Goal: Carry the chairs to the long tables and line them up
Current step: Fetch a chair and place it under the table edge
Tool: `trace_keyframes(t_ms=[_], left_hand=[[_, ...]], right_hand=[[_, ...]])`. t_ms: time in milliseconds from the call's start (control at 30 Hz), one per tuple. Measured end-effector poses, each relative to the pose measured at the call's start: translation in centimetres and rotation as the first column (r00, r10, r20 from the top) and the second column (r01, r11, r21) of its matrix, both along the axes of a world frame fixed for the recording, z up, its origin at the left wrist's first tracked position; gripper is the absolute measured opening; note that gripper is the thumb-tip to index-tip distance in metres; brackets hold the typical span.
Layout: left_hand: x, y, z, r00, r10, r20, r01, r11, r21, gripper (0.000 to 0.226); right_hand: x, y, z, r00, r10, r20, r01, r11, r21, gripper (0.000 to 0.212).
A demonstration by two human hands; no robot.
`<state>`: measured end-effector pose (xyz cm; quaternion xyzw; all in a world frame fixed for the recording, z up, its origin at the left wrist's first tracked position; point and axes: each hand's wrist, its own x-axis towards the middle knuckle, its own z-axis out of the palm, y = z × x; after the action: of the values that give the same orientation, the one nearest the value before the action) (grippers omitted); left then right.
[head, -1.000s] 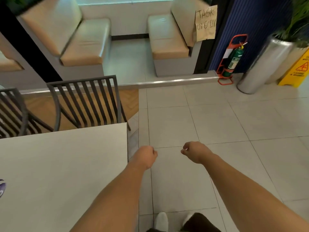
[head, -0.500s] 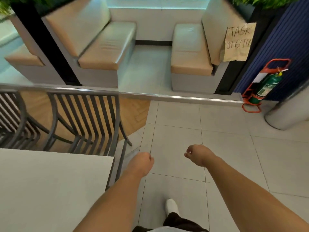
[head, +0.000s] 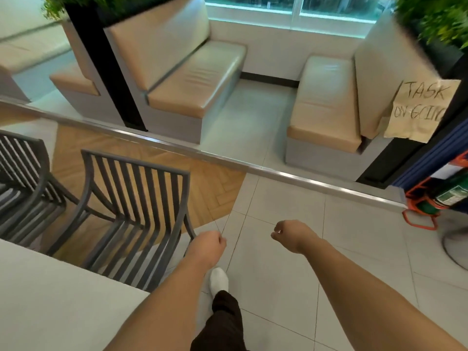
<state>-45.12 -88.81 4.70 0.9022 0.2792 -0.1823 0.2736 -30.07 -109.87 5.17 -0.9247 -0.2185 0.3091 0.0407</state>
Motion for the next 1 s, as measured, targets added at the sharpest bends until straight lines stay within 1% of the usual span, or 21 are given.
trace_keyframes(t_ms=[167,333,433,567,700,833,900,1000], left_hand=[[6.6,6.7,-1.8,0.996,0.083,-0.017,-0.083,0.997,0.007,0.031],[12.1,14.0,-1.3,0.989,0.145,-0.03,-0.145,0.989,0.008,0.028],[14.4,18.8,-0.7,0.98,0.198,-0.028,-0.198,0.98,0.014,0.029],[16.5,23.9,-0.3,0.964,0.262,-0.034,-0.261,0.964,0.044,0.031],[18.2,27.1,-0.9,0.926,0.372,-0.055,-0.369,0.927,0.058,0.029],[19.9,29.3,-1.7,0.896,0.433,-0.099,-0.429,0.901,0.058,0.031],[20.8,30.2,-2.4,0.863,0.489,-0.124,-0.483,0.872,0.076,0.031],[22.7,31.6,-3.2,0.789,0.599,-0.135,-0.59,0.801,0.104,0.034]], right_hand=[[7.6,7.7,0.0,0.998,0.062,0.02,-0.062,0.998,0.007,0.043],[14.5,16.9,0.5,0.99,0.139,0.02,-0.139,0.99,-0.024,0.044],[18.0,23.4,1.1,0.982,0.184,0.033,-0.184,0.983,0.009,0.043],[21.4,30.3,2.0,0.954,0.298,0.036,-0.3,0.952,0.057,0.043],[24.4,35.4,2.3,0.923,0.382,0.035,-0.384,0.921,0.067,0.042],[27.5,39.6,1.2,0.885,0.466,0.02,-0.466,0.882,0.07,0.041],[29.5,42.0,0.7,0.855,0.518,0.014,-0.518,0.853,0.059,0.039],[32.8,45.9,-0.2,0.79,0.613,0.005,-0.613,0.788,0.056,0.038]])
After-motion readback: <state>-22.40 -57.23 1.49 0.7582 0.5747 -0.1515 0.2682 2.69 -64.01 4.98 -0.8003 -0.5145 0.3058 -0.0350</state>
